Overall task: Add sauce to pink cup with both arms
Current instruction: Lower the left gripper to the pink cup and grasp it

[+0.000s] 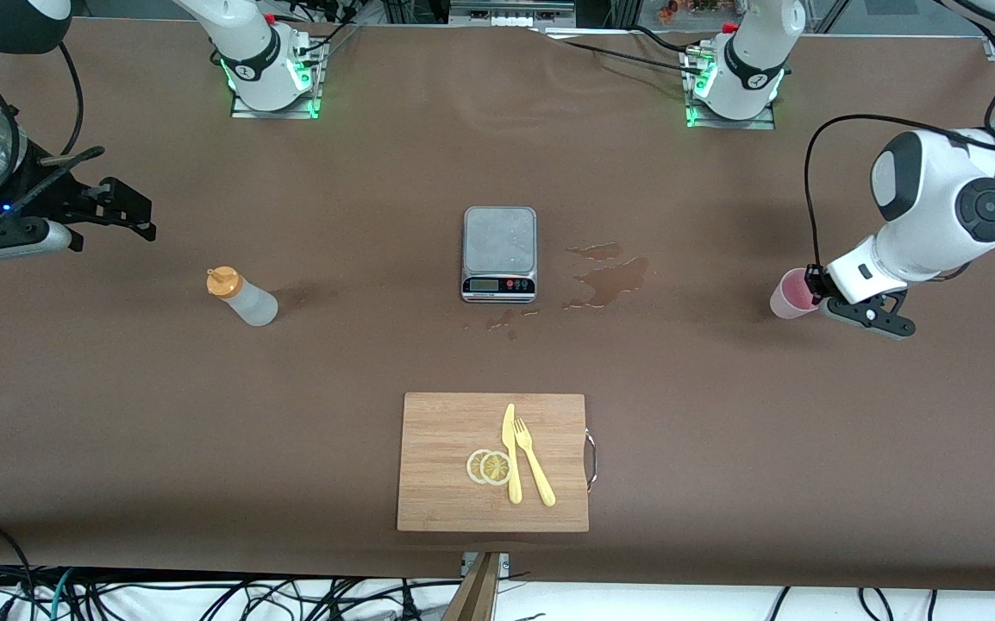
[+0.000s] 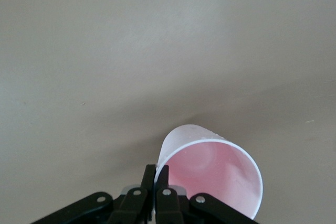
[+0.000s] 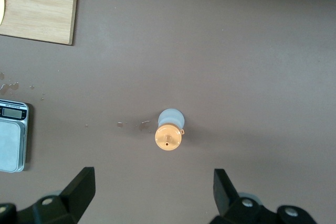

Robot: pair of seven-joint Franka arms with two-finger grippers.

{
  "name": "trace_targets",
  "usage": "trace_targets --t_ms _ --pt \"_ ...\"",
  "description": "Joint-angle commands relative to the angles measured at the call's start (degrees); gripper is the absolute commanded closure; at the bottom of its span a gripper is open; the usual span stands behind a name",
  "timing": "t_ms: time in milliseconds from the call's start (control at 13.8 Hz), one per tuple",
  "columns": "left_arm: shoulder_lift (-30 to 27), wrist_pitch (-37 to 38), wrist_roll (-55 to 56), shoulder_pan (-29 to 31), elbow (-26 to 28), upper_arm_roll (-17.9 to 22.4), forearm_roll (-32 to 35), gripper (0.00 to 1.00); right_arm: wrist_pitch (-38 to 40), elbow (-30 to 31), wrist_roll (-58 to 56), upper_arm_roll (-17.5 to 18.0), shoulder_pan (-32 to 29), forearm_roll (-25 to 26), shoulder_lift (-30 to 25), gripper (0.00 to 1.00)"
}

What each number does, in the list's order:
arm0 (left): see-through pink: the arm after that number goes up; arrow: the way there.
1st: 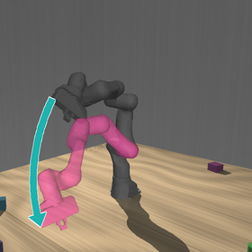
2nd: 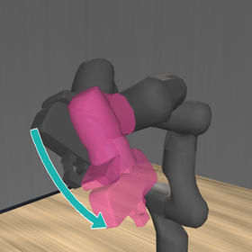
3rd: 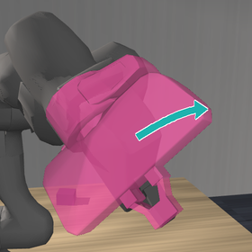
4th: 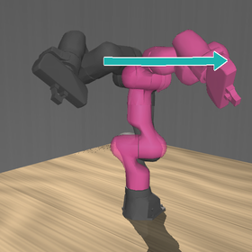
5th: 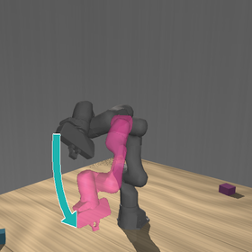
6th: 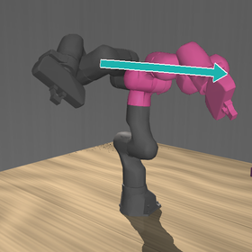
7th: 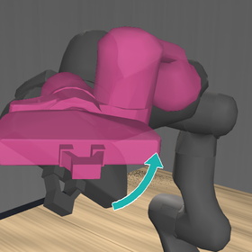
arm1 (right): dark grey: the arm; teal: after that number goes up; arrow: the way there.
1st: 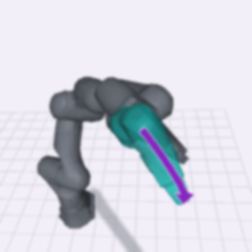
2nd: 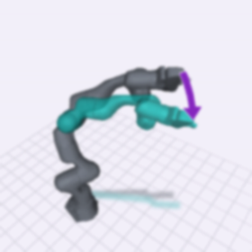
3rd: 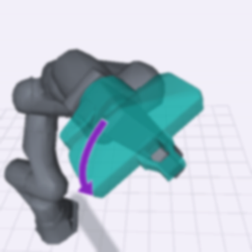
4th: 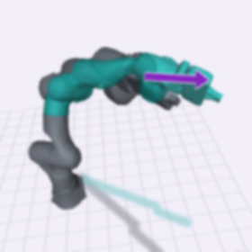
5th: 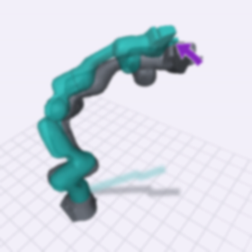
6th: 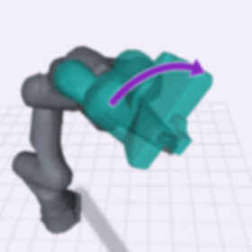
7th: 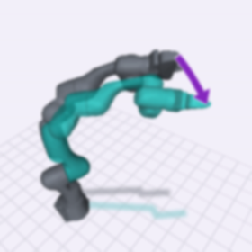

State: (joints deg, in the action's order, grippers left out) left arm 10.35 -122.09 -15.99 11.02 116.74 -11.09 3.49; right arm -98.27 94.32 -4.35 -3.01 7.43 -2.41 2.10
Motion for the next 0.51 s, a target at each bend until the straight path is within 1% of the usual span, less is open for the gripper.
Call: trace_targets --t_ms 0,73,145,363,435 --pt "3.96 8.6 8.39 -1.25 -10.54 -5.15 0.38 1.0 0.1 -0.54 0.3 0.11 0.12 0.57 0.1 0.0" --pt "5.19 10.45 13.04 -2.91 -13.0 -6.56 0.38 1.0 0.1 -0.54 0.39 0.11 0.12 0.57 0.19 0.0" --pt "6.07 10.9 18.04 -5.54 -14.5 -6.92 0.38 1.0 0.1 -0.54 0.39 0.11 0.12 0.48 0.19 0.0" --pt "8.7 10.82 32.02 -15.21 -17.32 -7.01 -0.06 1.0 0.1 -0.54 0.39 0.11 0.12 0.48 0.19 0.0" --pt "10.11 10.64 37.55 -18.98 -18.99 -7.02 -1.62 1.0 0.19 -0.37 0.39 0.11 0.04 0.48 0.19 0.0"
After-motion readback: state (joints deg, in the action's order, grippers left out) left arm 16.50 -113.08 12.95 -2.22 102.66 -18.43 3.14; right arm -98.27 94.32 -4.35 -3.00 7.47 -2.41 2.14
